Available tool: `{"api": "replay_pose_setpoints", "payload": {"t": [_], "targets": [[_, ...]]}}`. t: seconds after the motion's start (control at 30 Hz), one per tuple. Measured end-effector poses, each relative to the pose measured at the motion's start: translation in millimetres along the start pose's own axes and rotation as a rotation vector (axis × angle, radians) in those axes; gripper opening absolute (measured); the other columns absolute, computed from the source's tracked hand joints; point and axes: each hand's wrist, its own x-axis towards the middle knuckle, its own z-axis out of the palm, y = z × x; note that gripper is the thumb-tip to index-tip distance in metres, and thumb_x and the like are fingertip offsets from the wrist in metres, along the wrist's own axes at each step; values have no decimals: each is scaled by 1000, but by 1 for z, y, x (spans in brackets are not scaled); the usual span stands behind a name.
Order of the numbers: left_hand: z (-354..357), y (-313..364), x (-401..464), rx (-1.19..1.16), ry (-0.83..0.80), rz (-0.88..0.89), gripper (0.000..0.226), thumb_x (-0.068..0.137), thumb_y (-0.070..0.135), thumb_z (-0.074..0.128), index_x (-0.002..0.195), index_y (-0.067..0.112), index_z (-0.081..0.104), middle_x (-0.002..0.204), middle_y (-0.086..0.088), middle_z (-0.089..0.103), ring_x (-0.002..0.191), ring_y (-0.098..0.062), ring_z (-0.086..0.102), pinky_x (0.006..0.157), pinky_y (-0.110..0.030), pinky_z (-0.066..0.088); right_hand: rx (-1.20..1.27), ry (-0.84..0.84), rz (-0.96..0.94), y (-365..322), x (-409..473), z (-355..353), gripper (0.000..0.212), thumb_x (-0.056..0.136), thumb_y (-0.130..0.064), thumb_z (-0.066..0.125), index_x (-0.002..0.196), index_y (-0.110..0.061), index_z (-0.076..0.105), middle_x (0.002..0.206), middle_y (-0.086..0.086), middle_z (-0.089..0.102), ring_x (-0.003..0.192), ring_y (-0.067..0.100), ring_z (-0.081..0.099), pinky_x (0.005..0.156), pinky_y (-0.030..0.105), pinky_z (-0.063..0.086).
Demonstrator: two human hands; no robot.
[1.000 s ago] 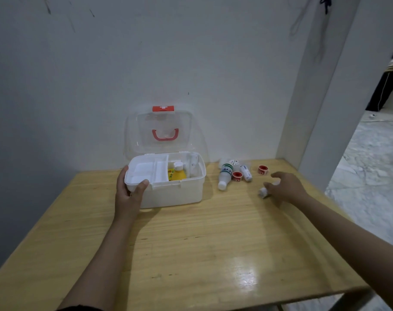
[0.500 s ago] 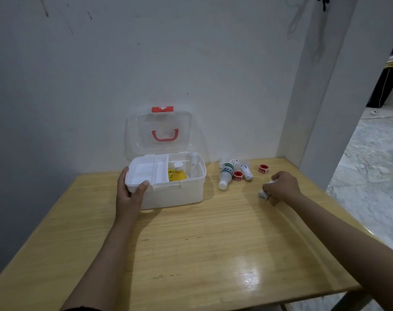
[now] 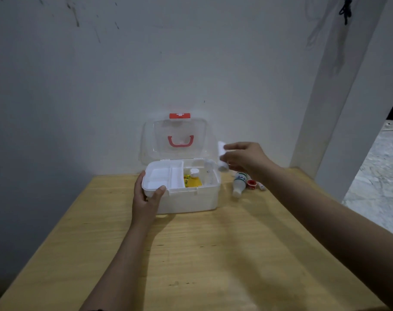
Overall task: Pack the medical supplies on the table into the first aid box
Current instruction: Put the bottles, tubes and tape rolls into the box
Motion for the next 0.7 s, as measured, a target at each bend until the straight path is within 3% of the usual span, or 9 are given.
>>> {"api": "replay_pose_setpoints", "payload": {"t": [0.1,0.23,0.3,0.37,0.5,0.7], "targets": [[1,4,-3,-1,-15,4,86,58,58,66,136,39,35,132,8,47,116,-14,50,80,-25,47,-114,-112,-9,-18,8,45,34,73,2,74,107,0,67,99,17,68,79,20,66,56,21,57],[0,6,-4,35,-32,37,87,59,60,63,138,36,34,129,8,47,111,-9,50,76,-23,47,-448,-122,-118,-20,23,99,21,67,-1,76,88,3,72,94,17,71,82,24,66,72,35,56],[-1,5,-3,32,-30,35,86,60,59,64,138,36,34,130,8,48,113,-10,50,79,-24,48,-618,-139,-137,-16,31,115,14,65,-3,74,78,2,72,82,13,71,77,24,66,62,32,57],[-1,4,-3,27,-31,22,85,61,56,65,138,36,34,129,10,48,112,-9,51,78,-23,48,-765,-176,-129,-9,38,124,10,65,-7,73,71,0,70,69,9,65,67,21,61,49,26,47],[-1,7,-3,-2,-19,12,85,59,56,66,136,38,36,120,25,48,106,2,52,69,-14,48,-893,-238,-128,5,46,133,27,68,-16,78,88,2,72,84,13,69,77,23,64,61,28,51],[-2,5,-2,-2,-16,12,83,58,57,66,134,41,36,119,30,47,105,5,52,73,-18,50,-916,-265,-177,8,48,128,27,76,-23,75,88,1,72,90,14,71,78,22,64,66,28,52]]}}
